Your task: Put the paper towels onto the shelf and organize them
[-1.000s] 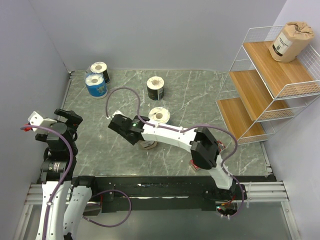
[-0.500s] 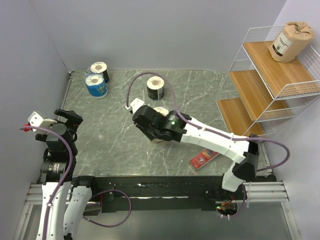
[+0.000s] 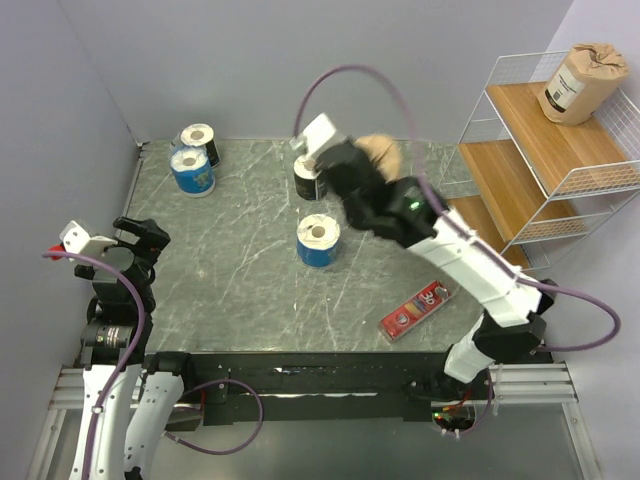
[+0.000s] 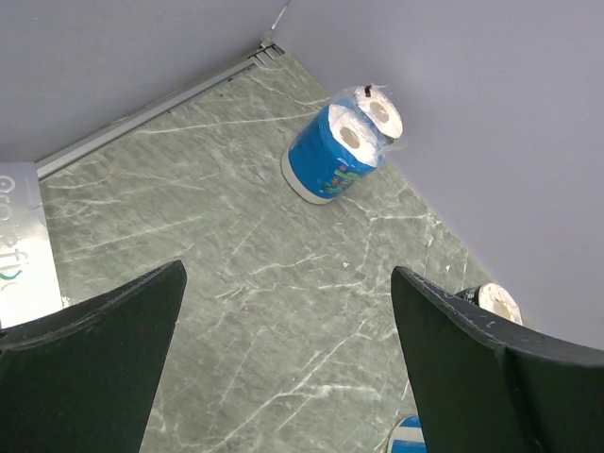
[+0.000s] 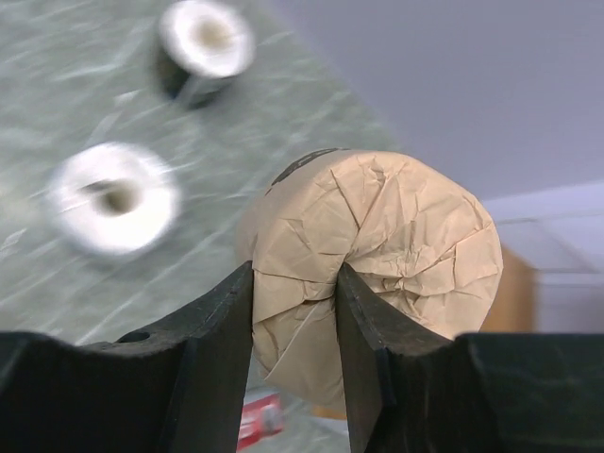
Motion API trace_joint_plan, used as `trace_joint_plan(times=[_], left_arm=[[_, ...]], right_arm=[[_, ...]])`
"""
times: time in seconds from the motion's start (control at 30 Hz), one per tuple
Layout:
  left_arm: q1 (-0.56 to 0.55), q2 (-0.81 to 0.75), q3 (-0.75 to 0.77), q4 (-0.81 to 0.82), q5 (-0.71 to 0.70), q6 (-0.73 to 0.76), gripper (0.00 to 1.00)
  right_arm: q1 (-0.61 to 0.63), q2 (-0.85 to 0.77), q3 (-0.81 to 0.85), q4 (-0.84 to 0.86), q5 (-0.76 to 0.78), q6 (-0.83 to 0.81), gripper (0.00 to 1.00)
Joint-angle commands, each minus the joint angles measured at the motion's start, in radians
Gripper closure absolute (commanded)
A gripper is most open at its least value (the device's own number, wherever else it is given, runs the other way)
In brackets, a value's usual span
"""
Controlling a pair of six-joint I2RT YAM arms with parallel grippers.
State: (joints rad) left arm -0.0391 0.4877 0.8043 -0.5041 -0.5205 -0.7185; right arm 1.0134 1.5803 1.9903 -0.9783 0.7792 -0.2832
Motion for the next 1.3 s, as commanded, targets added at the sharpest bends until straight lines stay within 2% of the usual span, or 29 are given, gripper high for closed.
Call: trace_joint_plan(times=[0.0, 0.13, 0.3, 0.43, 0.57, 0.8, 1.1, 1.27], left_arm=[[-0.01, -0.009, -0.002, 0.042, 0.014, 0.016, 0.04], [-0.015, -0.005, -0.001, 0.047, 0.031, 0.017, 0.03], [-0.016, 0.005, -0.001, 0.05, 0.045, 0.021, 0.03], [-0.018, 0.006, 0.001, 0.05, 0.047, 0.022, 0.04], [-0.018, 0.009, 0.001, 0.05, 0.047, 0.022, 0.03], [-0.018, 0.017, 0.003, 0.049, 0.043, 0.024, 0.03], [-0.018, 0.023, 0.004, 0.047, 0.039, 0.025, 0.04], [-0.018, 0.023, 0.003, 0.044, 0.036, 0.025, 0.04]], right_arm=[[-0.134, -0.092, 0.111, 0.14, 0.173, -0.262, 0.56], [-0.243, -0.144, 0.107, 0.341, 0.177, -0.411, 0.56], [-0.389, -0.187, 0.099, 0.474, 0.161, -0.553, 0.56], [-0.534, -0.158, 0.177, 0.42, 0.091, -0.545, 0.55], [-0.627, -0.144, 0.194, 0.408, 0.062, -0.554, 0.55], [-0.789, -0.146, 0.222, 0.328, -0.055, -0.441, 0.55], [-0.88, -0.14, 0.196, 0.316, -0.103, -0.41, 0.55], [-0.888, -0.161, 0.134, 0.337, -0.107, -0.415, 0.49]])
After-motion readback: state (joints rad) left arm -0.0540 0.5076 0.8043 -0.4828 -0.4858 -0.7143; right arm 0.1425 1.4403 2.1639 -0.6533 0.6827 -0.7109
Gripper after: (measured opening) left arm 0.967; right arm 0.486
